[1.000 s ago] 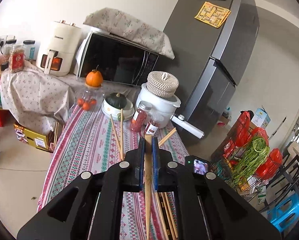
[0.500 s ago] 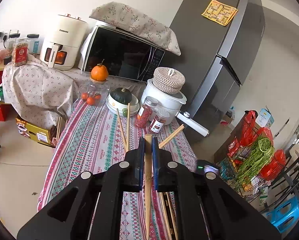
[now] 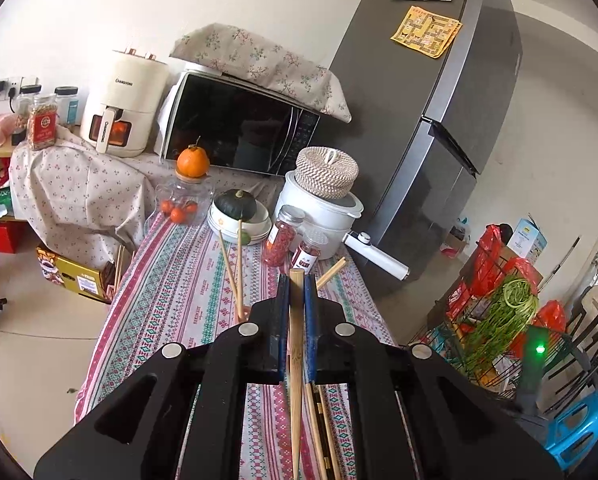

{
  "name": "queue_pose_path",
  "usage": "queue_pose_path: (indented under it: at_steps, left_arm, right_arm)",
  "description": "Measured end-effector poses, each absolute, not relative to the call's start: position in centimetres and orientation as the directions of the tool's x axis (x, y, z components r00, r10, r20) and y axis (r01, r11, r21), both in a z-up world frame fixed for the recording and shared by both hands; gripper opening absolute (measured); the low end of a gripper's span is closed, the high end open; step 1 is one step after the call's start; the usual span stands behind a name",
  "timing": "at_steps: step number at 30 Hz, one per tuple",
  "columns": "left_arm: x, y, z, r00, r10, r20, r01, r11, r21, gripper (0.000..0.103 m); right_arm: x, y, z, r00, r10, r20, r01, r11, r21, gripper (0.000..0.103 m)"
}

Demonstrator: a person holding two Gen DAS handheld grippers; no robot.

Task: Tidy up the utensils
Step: 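Lift both held chopsticks and carry them above the pink basket, then open the left gripper over the basket while the right gripper releases its chopstick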

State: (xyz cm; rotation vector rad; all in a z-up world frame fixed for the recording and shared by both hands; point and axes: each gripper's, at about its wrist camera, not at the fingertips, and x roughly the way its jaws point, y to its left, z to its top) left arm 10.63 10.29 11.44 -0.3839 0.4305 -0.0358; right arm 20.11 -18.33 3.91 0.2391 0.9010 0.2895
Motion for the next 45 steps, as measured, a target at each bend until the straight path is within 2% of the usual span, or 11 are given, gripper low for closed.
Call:
queue_pose_path:
  at_steps: [8,19,27,31,33,39,42,45]
  left_arm:
    - [11.1,9.3,14.8,0.925,-0.080,-0.370,-0.049,0.944,-0.327,0.006]
    - [16.1,10.2,20.2,0.961,0.035,-0.275,-0.117,0.950,-0.289,0.006]
    - [21.3,11.4,16.3,0.948,0.115,-0.297,-0.204,0.935,-0.289,0.007]
    - [22.2,13.1,12.8,0.930,0.104,-0.351,-0.224,0.920,-0.320,0.017]
    - [21.3,14.2,12.1,0.925,0.111,-0.364,-0.243,0.908,-0.341,0.018]
    - [18.6,16.5,12.3,0.928,0.120,-0.353,-0.264,0.880,-0.395,0.028]
    - [18.5,16.7,11.9,0.925,0.122,-0.361,-0.267,0.884,-0.384,0.031]
    - [18.6,16.3,11.3,0.916,0.136,-0.378,-0.277,0.896,-0.348,0.034]
  right_arm:
    - [19.0,-18.8,8.9,0.638,0.372,-0.674,-0.173,0.923,0.345,0.006]
    - [22.3,-16.6,16.7,0.699,0.446,-0.559,-0.239,0.883,0.404,0.006]
    - [25.6,-12.1,17.9,0.690,0.484,-0.538,-0.282,0.865,0.416,0.006]
    - [27.5,-9.6,16.6,0.668,0.490,-0.560,-0.282,0.863,0.419,0.006]
    - [28.0,-8.8,16.0,0.658,0.492,-0.570,-0.286,0.863,0.416,0.006]
    - [29.6,-6.1,14.5,0.637,0.486,-0.598,-0.290,0.870,0.398,0.006]
    - [30.3,-4.9,13.4,0.632,0.488,-0.602,-0.290,0.869,0.401,0.012]
    - [30.3,-3.9,12.0,0.629,0.484,-0.608,-0.298,0.873,0.386,0.049]
